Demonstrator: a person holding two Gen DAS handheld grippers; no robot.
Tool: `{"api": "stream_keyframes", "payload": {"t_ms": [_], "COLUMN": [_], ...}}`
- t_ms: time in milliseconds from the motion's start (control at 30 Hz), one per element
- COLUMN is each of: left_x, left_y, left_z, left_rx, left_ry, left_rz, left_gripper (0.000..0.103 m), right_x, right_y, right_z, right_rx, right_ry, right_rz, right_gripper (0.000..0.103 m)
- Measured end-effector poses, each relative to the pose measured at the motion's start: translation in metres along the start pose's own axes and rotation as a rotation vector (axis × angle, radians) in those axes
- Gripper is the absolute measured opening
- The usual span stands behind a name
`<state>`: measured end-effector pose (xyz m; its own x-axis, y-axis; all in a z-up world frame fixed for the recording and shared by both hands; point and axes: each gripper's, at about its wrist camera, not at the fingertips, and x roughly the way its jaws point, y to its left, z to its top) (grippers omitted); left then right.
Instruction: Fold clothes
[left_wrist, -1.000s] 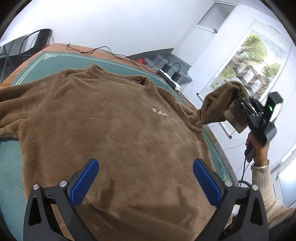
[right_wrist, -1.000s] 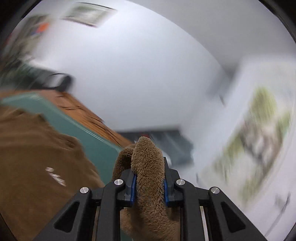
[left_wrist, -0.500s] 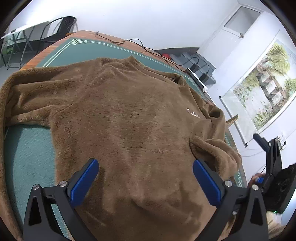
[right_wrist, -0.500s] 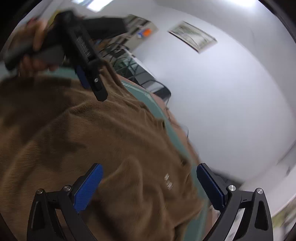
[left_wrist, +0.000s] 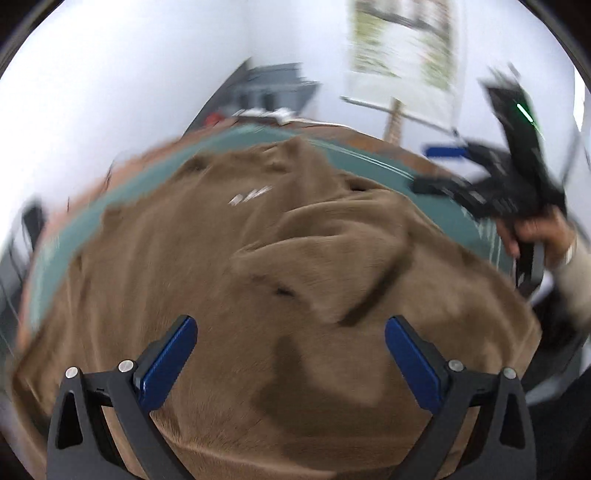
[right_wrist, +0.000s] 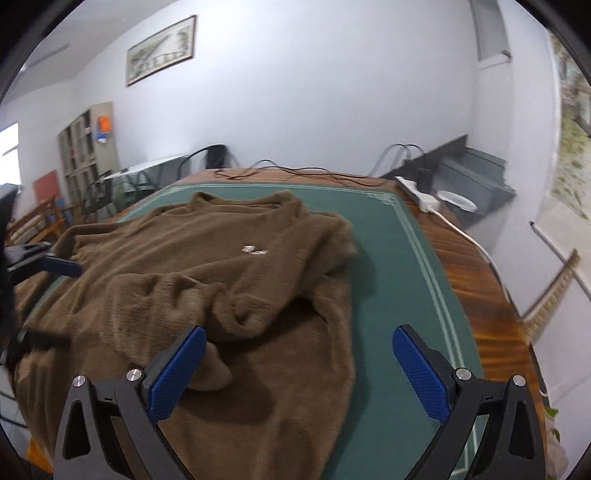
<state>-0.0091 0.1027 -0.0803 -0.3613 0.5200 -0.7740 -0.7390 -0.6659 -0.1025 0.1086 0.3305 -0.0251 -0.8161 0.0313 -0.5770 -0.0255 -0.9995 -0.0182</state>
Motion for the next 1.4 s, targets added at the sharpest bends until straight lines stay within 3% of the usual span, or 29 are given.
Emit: {"api": "stream_keyframes", "payload": {"t_ms": [233, 300, 333, 367, 467, 567, 633, 700, 733, 767, 867, 1133, 1300, 1400], "left_x": [0.028, 0.037, 0.039, 0.038, 0.021, -0.009, -0.024, -0.035, -0.039, -0.042, -0.047, -0.045, 0.000, 0.013], "left_y": [-0.045, -0.058, -0.055, -0.039, 0.025, 0.086, 0.117, 0.135, 0.139, 0.140, 0.134, 0.062, 0.040, 0.045], "left_z": [0.018, 0.023, 0.027, 0.033, 0.042, 0.028, 0.010, -0.008, -0.014, -0.019, -0.028, -0.009, 0.010, 0.013], "left_rx": [0.177, 0.228, 0.198, 0.098, -0.217, -0.432, -0.546, -0.612, -0.625, -0.628, -0.610, -0.378, -0.338, -0.347], "left_ry": [0.034, 0.044, 0.055, 0.055, -0.004, -0.094, -0.108, -0.110, -0.115, -0.122, -0.126, -0.155, -0.050, -0.021], "left_rz": [0.018, 0.023, 0.003, -0.047, -0.170, -0.144, -0.132, -0.100, -0.076, -0.050, -0.009, -0.053, 0.053, 0.168], "left_gripper": [0.101, 0.079, 0.049, 0.037, 0.030, 0.030, 0.033, 0.056, 0.073, 0.081, 0.081, 0.086, 0.087, 0.086], "right_x": [-0.008, -0.007, -0.009, -0.011, -0.009, -0.005, -0.002, 0.004, 0.006, 0.008, 0.014, 0.029, 0.041, 0.043], "right_y": [-0.027, -0.031, -0.031, -0.031, -0.029, -0.025, -0.023, -0.020, -0.018, -0.015, -0.003, 0.026, 0.041, 0.044], "right_z": [-0.006, -0.007, -0.010, -0.012, -0.019, -0.026, -0.028, -0.027, -0.026, -0.025, -0.023, -0.026, -0.029, -0.030], "right_rx": [0.216, 0.252, 0.259, 0.263, 0.222, 0.171, 0.153, 0.140, 0.133, 0.125, 0.085, -0.012, -0.070, -0.087], "right_ry": [-0.027, -0.031, -0.032, -0.032, -0.009, 0.020, 0.037, 0.051, 0.055, 0.058, 0.065, 0.109, 0.166, 0.179], "right_rz": [0.047, 0.047, 0.051, 0.054, 0.040, 0.031, 0.034, 0.042, 0.050, 0.056, 0.058, 0.078, 0.096, 0.101], "right_gripper": [0.102, 0.102, 0.102, 0.102, 0.102, 0.102, 0.102, 0.102, 0.102, 0.102, 0.102, 0.102, 0.102, 0.102]}}
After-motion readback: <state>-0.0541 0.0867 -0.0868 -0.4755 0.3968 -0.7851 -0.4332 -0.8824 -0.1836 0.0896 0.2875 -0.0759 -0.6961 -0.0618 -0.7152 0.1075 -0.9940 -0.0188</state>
